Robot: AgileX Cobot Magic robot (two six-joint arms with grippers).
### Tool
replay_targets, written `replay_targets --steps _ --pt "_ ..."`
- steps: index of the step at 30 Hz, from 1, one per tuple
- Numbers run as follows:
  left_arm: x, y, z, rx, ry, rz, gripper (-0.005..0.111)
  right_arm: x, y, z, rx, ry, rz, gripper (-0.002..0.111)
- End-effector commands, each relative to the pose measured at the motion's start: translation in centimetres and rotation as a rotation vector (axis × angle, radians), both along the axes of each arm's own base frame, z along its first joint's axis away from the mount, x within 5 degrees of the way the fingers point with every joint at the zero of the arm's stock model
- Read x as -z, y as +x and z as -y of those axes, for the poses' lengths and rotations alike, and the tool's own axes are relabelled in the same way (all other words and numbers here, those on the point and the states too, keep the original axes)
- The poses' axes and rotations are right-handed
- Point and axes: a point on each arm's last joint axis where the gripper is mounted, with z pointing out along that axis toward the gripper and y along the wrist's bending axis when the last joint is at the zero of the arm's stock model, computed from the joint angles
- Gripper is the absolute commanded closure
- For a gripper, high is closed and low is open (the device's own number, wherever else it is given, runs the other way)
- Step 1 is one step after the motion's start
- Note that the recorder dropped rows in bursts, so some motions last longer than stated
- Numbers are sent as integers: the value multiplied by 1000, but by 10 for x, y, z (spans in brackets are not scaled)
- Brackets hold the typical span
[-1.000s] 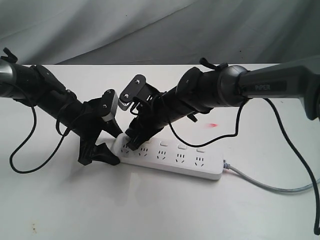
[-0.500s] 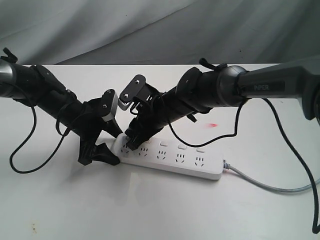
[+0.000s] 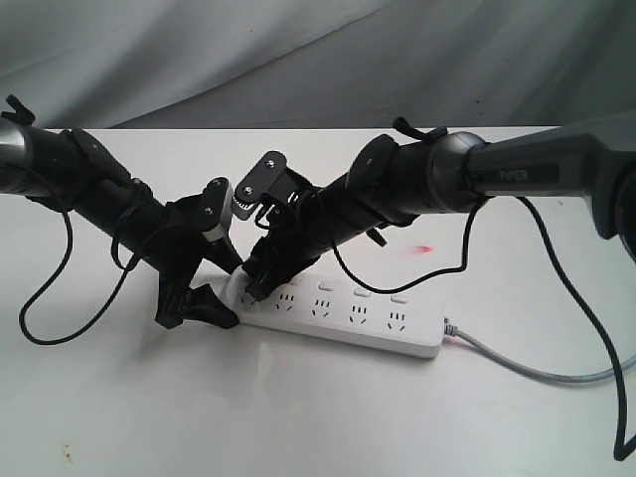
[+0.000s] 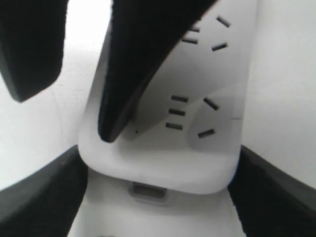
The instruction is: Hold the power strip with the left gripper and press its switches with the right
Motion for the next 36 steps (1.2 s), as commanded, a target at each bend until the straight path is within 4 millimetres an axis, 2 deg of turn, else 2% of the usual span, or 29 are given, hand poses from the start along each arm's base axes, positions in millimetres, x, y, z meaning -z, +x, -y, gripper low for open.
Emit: replay_targets --steps 1,11,20,28,32,36 --pt "4 -1 1 9 13 -5 40 22 -8 7 -84 -75 -54 69" --pt "4 -1 1 9 13 -5 40 -36 -9 6 -87 -2 38 69" --pt "4 -1 1 9 13 -5 40 -79 -14 8 -98 50 102 69" --pt "4 -1 1 9 13 -5 40 -93 -20 17 -106 42 115 69" --pt "4 -1 1 9 13 -5 40 -83 -20 30 -69 23 90 69" --pt "4 -1 1 9 13 -5 40 -76 -19 34 -33 9 110 69"
